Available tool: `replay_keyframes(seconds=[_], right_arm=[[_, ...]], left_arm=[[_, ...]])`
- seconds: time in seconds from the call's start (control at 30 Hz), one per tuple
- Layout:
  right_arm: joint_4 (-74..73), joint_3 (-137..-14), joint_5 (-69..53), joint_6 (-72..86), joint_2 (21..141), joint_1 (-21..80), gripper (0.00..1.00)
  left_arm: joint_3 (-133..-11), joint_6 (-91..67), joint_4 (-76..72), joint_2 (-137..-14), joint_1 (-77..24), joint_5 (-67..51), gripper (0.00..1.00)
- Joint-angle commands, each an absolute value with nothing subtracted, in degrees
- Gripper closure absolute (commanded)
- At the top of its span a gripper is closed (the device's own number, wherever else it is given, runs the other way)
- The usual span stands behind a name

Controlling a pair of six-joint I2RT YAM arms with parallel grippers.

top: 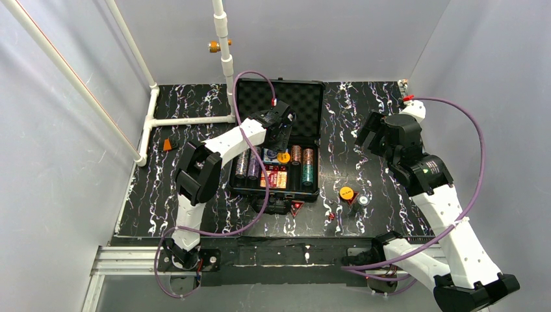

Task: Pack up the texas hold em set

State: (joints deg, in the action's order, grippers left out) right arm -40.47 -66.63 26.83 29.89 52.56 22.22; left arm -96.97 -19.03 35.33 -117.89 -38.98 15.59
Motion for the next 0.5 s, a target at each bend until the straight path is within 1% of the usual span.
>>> replay_keyframes(seconds=[0.0, 0.2, 0.47], right_arm=[[-39.38, -66.36, 27.07, 30.19, 52.43, 22.49, 0.00], [-39.46, -66.36, 27.11, 30.15, 52.60, 22.50, 0.00], [-39.56, -65.93, 27.25, 30.15, 52.41, 22.50, 0.00]], left_arm=[[-96.17, -18.20, 34.68, -118.04, -38.31, 16.08, 0.99], [-95.48, -17.64, 34.04, -118.25, -38.03, 16.45, 0.96], [-93.63, -16.85, 32.44, -117.68, -37.79, 16.89, 0.89]])
